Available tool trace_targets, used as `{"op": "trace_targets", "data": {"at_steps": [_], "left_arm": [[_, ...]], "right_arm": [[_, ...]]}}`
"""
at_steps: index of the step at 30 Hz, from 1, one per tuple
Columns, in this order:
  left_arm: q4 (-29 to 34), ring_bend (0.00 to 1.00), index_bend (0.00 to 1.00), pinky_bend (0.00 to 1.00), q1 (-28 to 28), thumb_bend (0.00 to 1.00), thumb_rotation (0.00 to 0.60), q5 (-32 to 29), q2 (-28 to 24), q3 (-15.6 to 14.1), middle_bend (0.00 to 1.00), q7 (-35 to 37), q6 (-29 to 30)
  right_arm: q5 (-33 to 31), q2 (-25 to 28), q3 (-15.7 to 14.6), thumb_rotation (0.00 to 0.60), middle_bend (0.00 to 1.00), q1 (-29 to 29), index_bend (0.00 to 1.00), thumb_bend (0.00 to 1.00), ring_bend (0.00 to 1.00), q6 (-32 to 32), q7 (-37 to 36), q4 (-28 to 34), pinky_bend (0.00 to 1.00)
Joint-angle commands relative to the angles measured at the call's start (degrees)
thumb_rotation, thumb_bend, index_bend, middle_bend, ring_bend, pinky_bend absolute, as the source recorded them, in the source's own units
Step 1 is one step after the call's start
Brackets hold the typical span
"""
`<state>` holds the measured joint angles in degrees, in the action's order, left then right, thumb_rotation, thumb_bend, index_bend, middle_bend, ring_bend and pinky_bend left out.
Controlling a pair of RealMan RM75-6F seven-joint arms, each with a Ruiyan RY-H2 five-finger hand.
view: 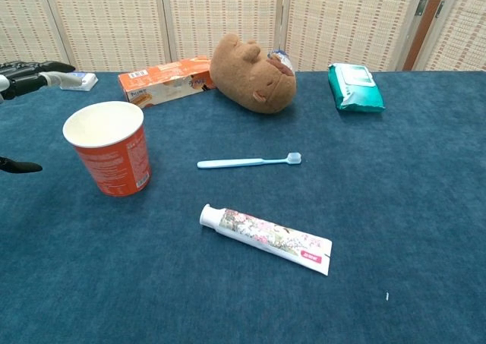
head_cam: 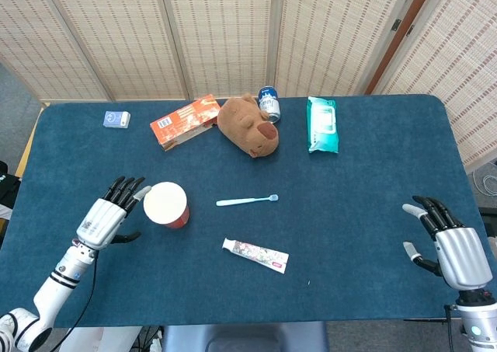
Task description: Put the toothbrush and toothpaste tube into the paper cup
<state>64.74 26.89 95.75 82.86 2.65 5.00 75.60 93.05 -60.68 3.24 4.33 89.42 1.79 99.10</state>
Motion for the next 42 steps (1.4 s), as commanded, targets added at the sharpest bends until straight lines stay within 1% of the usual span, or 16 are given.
{"op": "trace_targets", "data": {"at_steps": [1, 11, 20, 31, 42], "left_arm": [[-1.92, 0.0, 0.0, 0.0, 0.77, 0.0, 0.6, -0.83, 1.39, 0.76, 0.0, -2.17, -0.49], [-7.95, 0.0, 0.0, 0.0, 2.66, 0.0, 0.6, -1.89, 5.9, 1.42, 0.0, -3.13, -0.86], [-12.0, 0.0, 0.0, 0.0, 3.37, 0.0, 0.6, -2.06, 9.08, 1.1, 0.0, -1.44, 0.12], [-15.24, 0.0, 0.0, 0.0, 4.6, 0.0, 0.6, -2.05, 12.33, 0.75, 0.0, 0.84, 0.7], [-15.76, 0.0, 0.0, 0.0, 5.39, 0.0, 0.6, -2.02, 14.43, 0.16, 0.0, 1.68, 0.93]], "right_arm": [[0.0, 0.02, 0.01, 0.6, 0.19, 0.02, 0.27, 0.23, 0.16, -0.03, -0.01, 0.03, 0.47], [-0.26, 0.06, 0.14, 0.6, 0.19, 0.06, 0.27, 0.23, 0.16, -0.09, -0.45, -0.13, 0.47], [-0.29, 0.14, 0.12, 0.6, 0.19, -0.05, 0.27, 0.23, 0.16, 0.06, -1.14, -0.47, 0.47], [-0.19, 0.13, 0.05, 0.6, 0.19, 0.01, 0.27, 0.23, 0.16, -0.08, -1.25, -0.49, 0.47], [-0.28, 0.12, 0.0, 0.6, 0.19, -0.03, 0.27, 0.23, 0.16, -0.12, -1.79, -0.79, 0.47]]}}
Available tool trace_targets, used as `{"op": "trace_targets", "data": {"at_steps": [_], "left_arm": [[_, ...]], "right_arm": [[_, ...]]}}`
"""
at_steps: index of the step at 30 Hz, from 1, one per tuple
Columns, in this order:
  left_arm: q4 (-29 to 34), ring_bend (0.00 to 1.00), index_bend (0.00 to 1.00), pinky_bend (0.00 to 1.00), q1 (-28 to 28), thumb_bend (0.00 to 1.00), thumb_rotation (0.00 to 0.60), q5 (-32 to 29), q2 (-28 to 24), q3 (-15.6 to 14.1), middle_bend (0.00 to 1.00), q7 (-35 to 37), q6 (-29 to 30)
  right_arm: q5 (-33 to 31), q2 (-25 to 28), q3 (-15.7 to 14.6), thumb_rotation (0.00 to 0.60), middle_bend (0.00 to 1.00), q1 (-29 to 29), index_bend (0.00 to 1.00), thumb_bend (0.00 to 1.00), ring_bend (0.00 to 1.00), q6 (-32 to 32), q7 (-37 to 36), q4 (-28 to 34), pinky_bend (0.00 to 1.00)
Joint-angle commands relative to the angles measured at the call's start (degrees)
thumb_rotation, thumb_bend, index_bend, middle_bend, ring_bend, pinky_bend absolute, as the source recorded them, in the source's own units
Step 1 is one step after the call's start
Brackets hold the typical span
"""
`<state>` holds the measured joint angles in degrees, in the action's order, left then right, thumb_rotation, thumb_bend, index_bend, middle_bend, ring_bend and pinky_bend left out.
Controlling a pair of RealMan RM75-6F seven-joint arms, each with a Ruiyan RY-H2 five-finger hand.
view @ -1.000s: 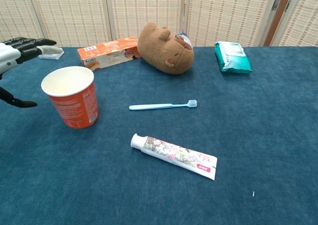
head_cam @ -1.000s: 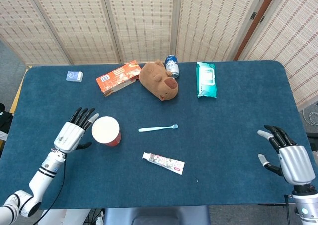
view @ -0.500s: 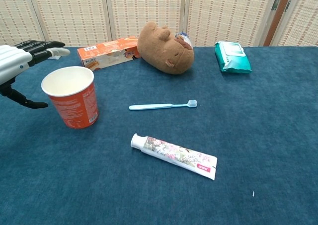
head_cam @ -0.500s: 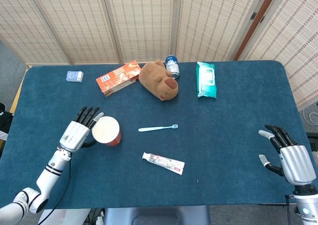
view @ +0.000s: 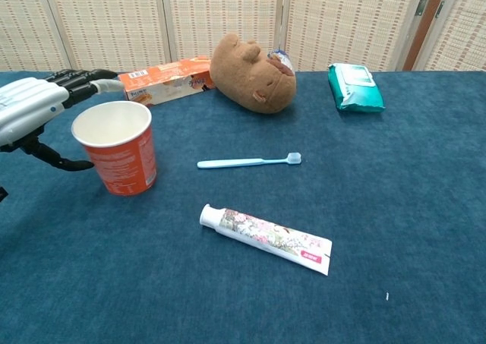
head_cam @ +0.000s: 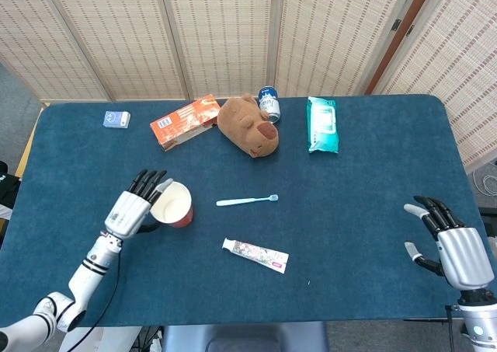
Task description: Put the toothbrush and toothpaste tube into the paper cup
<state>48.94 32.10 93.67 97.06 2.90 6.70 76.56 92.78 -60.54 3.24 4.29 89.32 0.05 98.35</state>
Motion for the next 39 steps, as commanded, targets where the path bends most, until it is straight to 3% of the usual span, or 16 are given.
{"op": "trace_targets", "data": {"at_steps": [1, 16, 25, 39], "left_arm": [[0.05, 0.0, 0.0, 0.0, 0.27, 0.0, 0.6, 0.08, 0.39, -0.14, 0.0, -0.06, -0.05], [0.15, 0.0, 0.0, 0.0, 1.45, 0.0, 0.6, 0.35, 2.73, -0.81, 0.0, -0.64, -0.32], [0.39, 0.0, 0.0, 0.0, -0.32, 0.0, 0.6, 0.55, 0.15, -1.94, 0.0, -2.36, 1.63], [-5.59, 0.0, 0.0, 0.0, 0.91, 0.0, 0.6, -0.4, 1.69, -0.89, 0.0, -2.82, 0.82]], "right_arm": [[-0.03, -0.04, -0.01, 0.6, 0.19, 0.01, 0.27, 0.23, 0.16, -0.04, -0.09, -0.07, 0.47], [0.1, -0.17, -0.15, 0.6, 0.19, -0.22, 0.27, 0.23, 0.16, 0.31, -1.13, -0.78, 0.47], [0.29, 0.0, -0.14, 0.6, 0.19, -0.61, 0.27, 0.23, 0.16, 1.18, -2.61, -1.5, 0.47], [0.38, -0.15, -0.16, 0.6, 0.19, -0.48, 0.27, 0.23, 0.16, 0.91, -2.32, -1.43, 0.47]]}}
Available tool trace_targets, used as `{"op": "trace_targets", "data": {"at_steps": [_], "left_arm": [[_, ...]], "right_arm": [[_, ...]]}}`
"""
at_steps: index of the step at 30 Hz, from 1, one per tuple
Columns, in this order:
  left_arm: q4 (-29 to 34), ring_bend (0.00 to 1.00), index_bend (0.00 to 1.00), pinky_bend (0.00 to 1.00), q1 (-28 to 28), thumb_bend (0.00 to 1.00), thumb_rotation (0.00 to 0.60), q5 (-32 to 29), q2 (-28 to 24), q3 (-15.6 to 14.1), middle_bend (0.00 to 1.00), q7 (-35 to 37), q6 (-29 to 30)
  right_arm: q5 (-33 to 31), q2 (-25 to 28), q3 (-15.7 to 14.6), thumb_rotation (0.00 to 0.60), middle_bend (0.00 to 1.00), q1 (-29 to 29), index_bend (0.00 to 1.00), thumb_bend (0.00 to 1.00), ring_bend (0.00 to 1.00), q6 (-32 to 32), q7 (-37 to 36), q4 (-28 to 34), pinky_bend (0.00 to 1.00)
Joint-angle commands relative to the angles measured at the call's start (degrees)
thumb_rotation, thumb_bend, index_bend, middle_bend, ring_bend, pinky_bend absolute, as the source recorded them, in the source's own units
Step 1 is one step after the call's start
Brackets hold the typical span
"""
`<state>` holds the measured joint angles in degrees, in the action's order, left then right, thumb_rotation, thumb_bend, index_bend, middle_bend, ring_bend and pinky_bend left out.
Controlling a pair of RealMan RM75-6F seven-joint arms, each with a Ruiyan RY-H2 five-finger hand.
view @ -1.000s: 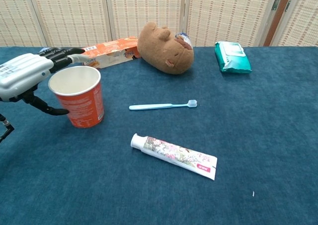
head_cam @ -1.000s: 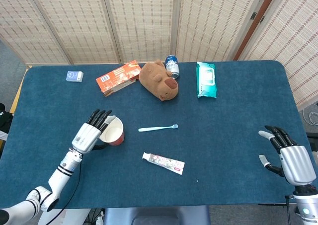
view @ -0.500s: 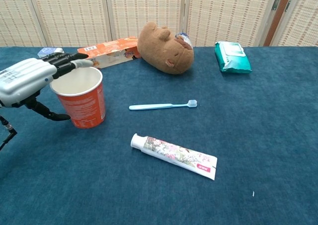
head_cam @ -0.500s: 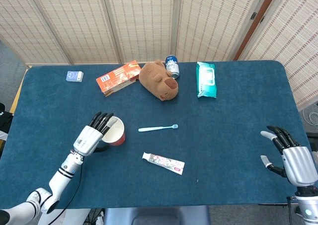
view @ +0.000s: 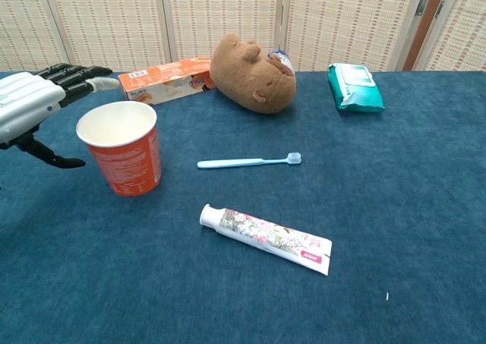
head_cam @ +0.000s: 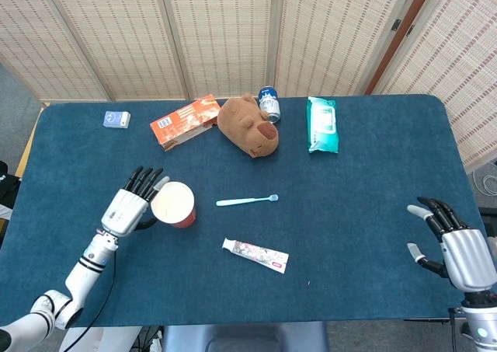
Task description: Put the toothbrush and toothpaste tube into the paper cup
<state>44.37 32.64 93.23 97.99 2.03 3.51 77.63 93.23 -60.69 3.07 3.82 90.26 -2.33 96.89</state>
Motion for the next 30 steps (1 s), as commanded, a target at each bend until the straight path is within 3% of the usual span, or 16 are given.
{"op": "trace_targets", "data": {"at_steps": [1, 30], "left_arm": [[-1.38, 0.0, 0.0, 0.0, 0.48, 0.0, 0.6, 0.04, 1.04, 0.03, 0.0, 0.58, -0.18], [-4.96, 0.0, 0.0, 0.0, 2.65, 0.0, 0.6, 0.52, 7.46, -0.15, 0.0, 4.08, 1.48]], "right_arm": [[-0.12, 0.0, 0.04, 0.6, 0.19, -0.01, 0.27, 0.23, 0.16, -0.02, 0.07, 0.04, 0.47], [-0.01, -0.02, -0.12, 0.6, 0.19, -0.22, 0.27, 0.23, 0.16, 0.14, -0.71, -0.41, 0.47]]}}
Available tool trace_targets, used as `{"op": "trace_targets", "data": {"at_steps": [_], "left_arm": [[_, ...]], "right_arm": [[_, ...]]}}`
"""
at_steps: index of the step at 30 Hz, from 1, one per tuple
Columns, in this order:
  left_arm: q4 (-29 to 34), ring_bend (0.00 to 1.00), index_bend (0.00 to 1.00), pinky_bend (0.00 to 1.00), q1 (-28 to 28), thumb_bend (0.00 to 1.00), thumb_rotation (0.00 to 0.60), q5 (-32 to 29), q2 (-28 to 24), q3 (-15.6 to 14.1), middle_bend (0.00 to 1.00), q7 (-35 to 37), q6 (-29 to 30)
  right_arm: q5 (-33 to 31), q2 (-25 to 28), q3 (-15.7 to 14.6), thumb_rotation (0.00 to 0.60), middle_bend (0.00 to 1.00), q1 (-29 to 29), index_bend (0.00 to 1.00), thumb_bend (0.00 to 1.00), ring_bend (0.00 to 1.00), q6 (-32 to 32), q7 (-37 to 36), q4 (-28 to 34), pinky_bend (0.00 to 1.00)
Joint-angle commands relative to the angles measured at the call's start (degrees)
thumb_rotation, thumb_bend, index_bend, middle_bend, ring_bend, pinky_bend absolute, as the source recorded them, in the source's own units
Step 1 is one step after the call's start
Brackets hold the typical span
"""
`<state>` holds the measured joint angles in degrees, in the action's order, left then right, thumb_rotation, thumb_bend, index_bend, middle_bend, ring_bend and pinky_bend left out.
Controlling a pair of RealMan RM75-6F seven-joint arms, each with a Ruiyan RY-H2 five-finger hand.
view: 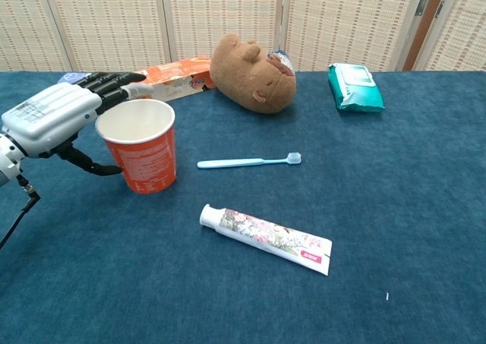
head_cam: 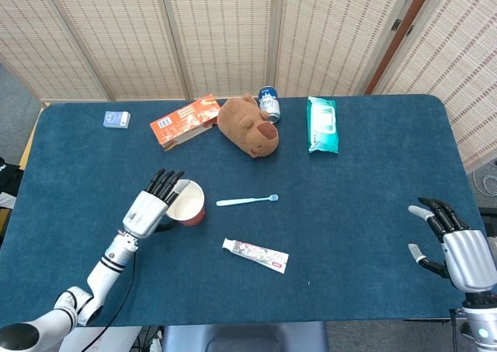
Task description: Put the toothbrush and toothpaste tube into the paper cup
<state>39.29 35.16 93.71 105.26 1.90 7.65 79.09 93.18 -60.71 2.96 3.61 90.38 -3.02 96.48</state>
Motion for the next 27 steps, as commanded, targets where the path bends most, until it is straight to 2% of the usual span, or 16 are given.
{"op": "trace_targets", "data": {"at_steps": [1, 8, 14, 20, 27], "left_arm": [[0.18, 0.0, 0.0, 0.0, 0.2, 0.0, 0.6, 0.08, 0.29, -0.04, 0.0, -0.09, 0.02], [0.87, 0.0, 0.0, 0.0, 0.39, 0.0, 0.6, 0.35, 0.82, -0.41, 0.0, -0.46, 0.07], [1.09, 0.0, 0.0, 0.0, -0.78, 0.0, 0.6, 0.09, -0.77, -0.69, 0.0, -1.06, 1.05], [0.03, 0.0, 0.0, 0.0, -0.88, 0.0, 0.6, -1.7, -2.2, 0.55, 0.0, -1.13, -0.17], [-1.77, 0.0, 0.0, 0.0, 0.16, 0.0, 0.6, -2.37, -1.48, 1.36, 0.0, -0.8, -1.18]], "right_arm": [[0.06, 0.0, -0.02, 0.6, 0.19, -0.01, 0.27, 0.23, 0.16, 0.03, -0.03, -0.02, 0.47], [0.04, 0.06, -0.05, 0.6, 0.19, -0.11, 0.27, 0.23, 0.16, 0.14, -0.33, -0.14, 0.47], [0.26, 0.27, -0.04, 0.6, 0.19, -0.24, 0.27, 0.23, 0.16, 0.52, -0.81, -0.15, 0.47], [0.6, 0.25, -0.13, 0.6, 0.19, -0.28, 0.27, 0.23, 0.16, 0.69, -0.97, -0.16, 0.47], [0.59, 0.14, -0.09, 0.6, 0.19, 0.07, 0.27, 0.23, 0.16, 0.1, -0.34, 0.14, 0.47]]}}
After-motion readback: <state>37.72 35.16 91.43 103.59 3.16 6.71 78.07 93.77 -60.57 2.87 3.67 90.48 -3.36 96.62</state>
